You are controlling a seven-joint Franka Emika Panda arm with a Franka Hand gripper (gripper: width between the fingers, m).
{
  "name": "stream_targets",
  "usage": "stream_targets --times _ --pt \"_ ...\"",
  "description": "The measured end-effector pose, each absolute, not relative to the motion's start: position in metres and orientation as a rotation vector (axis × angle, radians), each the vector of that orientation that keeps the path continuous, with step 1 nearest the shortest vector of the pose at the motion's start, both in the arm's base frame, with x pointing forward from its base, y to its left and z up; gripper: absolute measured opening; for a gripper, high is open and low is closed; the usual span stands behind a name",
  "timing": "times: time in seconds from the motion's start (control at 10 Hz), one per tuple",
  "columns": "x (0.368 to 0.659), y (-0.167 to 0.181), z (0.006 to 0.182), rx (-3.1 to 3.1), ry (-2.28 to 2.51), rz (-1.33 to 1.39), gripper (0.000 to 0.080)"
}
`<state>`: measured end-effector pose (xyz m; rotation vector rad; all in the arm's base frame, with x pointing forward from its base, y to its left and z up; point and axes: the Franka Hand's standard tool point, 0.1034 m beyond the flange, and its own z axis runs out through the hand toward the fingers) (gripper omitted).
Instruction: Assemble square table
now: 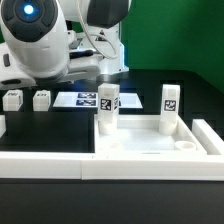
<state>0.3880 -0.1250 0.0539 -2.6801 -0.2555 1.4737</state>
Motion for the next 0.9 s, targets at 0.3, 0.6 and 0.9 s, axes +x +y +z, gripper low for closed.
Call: stream_targets --times 0.3,0.6,0.9 --pt "0.363 -0.133 0.046 -2.665 -0.199 1.531 0.0649" --pt "0.365 -0.134 0.044 -2.683 -0.190 1.500 0.0649" --pt "0.365 -0.132 0.042 -2.684 -0.210 1.498 0.0649"
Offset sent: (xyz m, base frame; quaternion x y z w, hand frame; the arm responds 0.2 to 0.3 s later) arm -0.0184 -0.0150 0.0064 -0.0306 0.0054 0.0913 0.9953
